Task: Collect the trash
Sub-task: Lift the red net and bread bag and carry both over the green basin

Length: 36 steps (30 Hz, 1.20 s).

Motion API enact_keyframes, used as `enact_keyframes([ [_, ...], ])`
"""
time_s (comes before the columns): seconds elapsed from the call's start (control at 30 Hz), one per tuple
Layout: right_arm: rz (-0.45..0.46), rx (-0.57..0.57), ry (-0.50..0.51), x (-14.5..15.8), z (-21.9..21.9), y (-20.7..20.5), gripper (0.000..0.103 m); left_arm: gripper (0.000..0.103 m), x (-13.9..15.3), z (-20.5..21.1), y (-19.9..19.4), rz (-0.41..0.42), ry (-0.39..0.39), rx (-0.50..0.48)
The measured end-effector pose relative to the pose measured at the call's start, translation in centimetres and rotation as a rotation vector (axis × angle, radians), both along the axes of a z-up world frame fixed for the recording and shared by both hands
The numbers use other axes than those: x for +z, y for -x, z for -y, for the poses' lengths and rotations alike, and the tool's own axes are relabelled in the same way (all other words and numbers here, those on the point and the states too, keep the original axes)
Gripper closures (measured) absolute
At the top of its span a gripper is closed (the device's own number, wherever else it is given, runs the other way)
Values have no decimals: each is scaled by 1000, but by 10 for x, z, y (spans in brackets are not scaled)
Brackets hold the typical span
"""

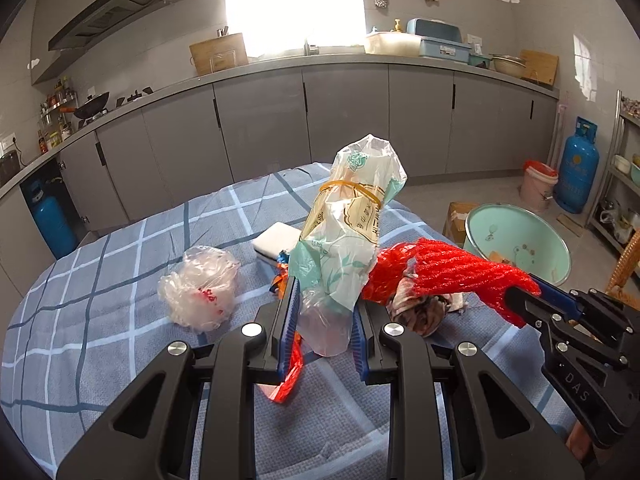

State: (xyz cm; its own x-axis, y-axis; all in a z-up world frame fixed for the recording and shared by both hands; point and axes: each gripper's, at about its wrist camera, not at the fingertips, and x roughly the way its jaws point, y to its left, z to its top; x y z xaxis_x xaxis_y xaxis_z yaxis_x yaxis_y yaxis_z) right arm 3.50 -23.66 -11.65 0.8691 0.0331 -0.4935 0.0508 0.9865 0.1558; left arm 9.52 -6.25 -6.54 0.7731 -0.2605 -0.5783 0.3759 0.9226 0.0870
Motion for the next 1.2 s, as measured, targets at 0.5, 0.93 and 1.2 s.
enact_keyframes([
  [0.5, 11, -83, -42, 2, 34, 4, 84, 79, 9, 41, -2, 7, -1, -64],
  [0.93, 18, -162, -69, 0, 69, 7, 84, 79, 11, 83, -4, 13, 5, -123],
  [1.2, 16, -220, -92, -2, 97, 10, 84, 79, 14, 114, -4, 15, -3, -159],
])
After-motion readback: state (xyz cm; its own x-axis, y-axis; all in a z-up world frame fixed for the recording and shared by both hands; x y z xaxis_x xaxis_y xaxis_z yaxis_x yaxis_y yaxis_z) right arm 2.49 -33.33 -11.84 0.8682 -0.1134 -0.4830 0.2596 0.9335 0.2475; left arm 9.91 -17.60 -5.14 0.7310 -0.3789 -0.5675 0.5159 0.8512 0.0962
